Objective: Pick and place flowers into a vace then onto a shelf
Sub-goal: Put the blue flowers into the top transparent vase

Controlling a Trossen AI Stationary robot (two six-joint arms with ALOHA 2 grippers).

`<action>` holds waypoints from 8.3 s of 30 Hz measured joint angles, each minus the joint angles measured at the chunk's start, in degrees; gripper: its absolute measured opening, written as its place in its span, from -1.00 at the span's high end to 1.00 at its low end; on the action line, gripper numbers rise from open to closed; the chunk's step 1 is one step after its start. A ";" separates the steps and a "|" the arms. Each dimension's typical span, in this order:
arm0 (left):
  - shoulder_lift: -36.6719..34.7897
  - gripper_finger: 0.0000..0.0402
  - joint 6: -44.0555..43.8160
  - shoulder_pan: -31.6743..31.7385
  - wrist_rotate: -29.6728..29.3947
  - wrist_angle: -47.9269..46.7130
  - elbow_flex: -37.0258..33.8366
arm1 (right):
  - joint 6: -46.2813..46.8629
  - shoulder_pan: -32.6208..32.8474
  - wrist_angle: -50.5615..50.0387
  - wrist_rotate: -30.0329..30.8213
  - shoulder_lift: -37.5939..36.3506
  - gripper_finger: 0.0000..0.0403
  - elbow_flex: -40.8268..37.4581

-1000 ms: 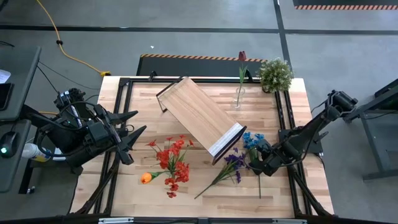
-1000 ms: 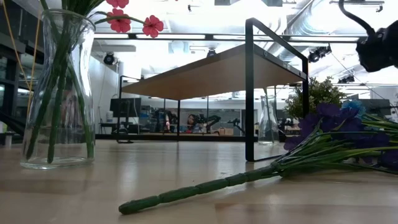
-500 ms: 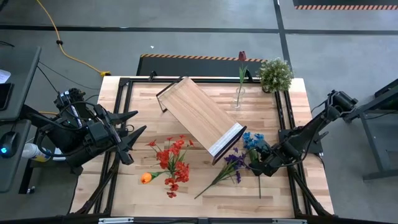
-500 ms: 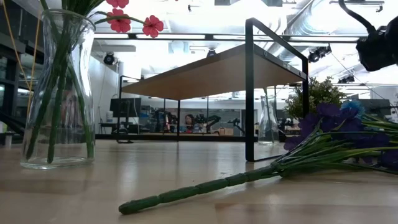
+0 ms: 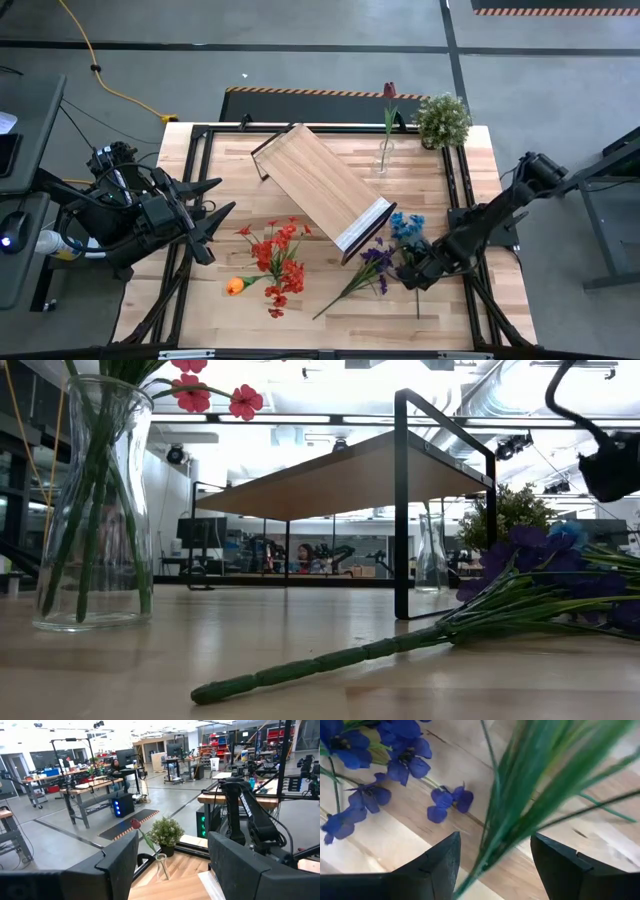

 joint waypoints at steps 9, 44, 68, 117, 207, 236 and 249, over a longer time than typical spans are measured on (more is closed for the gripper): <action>0.00 -0.35 0.00 0.00 0.00 -0.02 0.00 | 0.89 -0.04 3.24 -2.07 5.75 -0.09 0.31; 0.00 -0.35 0.02 0.00 0.00 -0.20 0.00 | 5.62 0.02 -0.96 -6.36 2.69 0.89 0.02; -0.02 -0.35 0.02 0.02 0.00 -0.20 0.00 | 6.23 0.02 -7.93 -4.16 -6.06 0.96 0.13; -0.02 -0.36 -0.01 0.02 0.00 -0.20 0.00 | -24.69 -6.30 -50.89 44.90 -15.61 0.98 51.41; 0.00 -0.36 -1.49 0.02 0.02 -7.44 -0.02 | -53.52 -27.52 -43.54 83.87 -25.15 0.98 56.28; -0.02 -0.35 -1.68 0.02 0.02 -7.41 -0.02 | -52.39 -27.50 -51.92 82.17 -38.26 0.97 56.28; -0.02 -0.35 -3.07 0.02 0.00 -7.37 -0.02 | -54.68 -27.52 -35.17 81.36 -53.09 0.97 33.28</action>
